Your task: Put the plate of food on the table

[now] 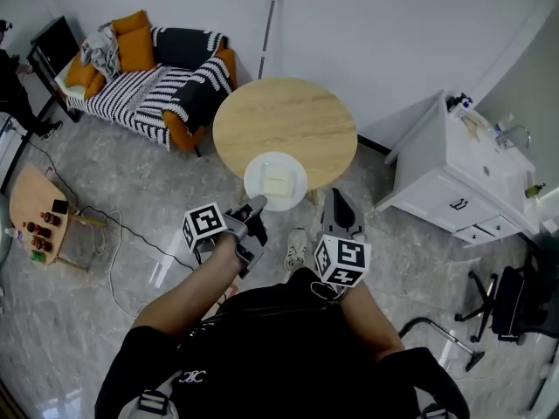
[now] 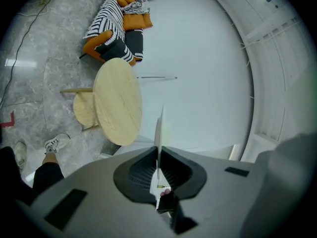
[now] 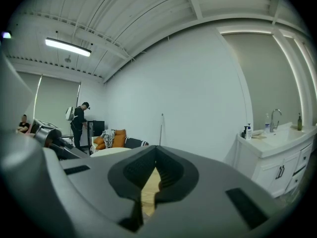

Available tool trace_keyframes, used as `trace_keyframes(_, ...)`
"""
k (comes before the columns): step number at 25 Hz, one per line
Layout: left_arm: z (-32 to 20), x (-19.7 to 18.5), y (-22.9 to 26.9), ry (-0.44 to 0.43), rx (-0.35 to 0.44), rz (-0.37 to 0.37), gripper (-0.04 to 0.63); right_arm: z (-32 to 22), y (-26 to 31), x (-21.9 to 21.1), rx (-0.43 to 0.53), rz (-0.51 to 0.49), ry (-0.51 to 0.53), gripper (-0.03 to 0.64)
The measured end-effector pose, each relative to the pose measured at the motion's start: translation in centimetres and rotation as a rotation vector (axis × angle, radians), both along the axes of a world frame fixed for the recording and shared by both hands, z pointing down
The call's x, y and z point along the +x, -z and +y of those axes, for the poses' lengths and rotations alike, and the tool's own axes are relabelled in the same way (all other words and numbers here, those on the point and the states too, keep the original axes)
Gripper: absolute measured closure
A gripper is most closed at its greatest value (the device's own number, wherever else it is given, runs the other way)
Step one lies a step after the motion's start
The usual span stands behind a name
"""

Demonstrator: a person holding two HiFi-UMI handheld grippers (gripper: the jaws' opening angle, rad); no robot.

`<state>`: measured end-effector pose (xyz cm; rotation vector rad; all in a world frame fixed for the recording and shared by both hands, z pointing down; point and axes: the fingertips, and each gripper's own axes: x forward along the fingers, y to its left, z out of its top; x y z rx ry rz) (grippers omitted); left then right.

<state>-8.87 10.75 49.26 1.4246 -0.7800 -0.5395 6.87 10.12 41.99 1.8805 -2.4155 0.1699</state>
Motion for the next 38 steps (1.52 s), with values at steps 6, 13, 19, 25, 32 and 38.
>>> trace_keyframes(6,-2.2,1.4,-0.3,-0.03,-0.008,-0.002,0.572,-2.4,-0.7,0.8,-0.016,0.0,-0.007,0.609)
trace_keyframes(13,-4.7,1.9,-0.7,-0.041,-0.012,-0.011,0.571,-5.1,-1.2,1.0,-0.015,0.009,-0.007,0.609)
trace_keyframes(19,-6.8,2.0,-0.8,-0.049,-0.019,-0.017,0.571,-7.5,-1.7,1.0,-0.024,-0.007,-0.007,0.609)
trace_keyframes(25,-9.3,2.3,-1.4,-0.061,-0.021,-0.03,0.571,-9.9,-2.3,1.5,-0.031,-0.015,-0.016,0.609)
trace_keyframes(32,-12.1,3.1,-1.6,-0.075,-0.04,-0.024,0.571,-13.0,-2.5,2.2,-0.048,-0.018,-0.03,0.609)
trace_keyframes(38,-14.9,3.5,-1.7,-0.064,-0.041,-0.021,0.571,-15.8,-2.8,2.6,-0.064,-0.011,-0.019,0.609)
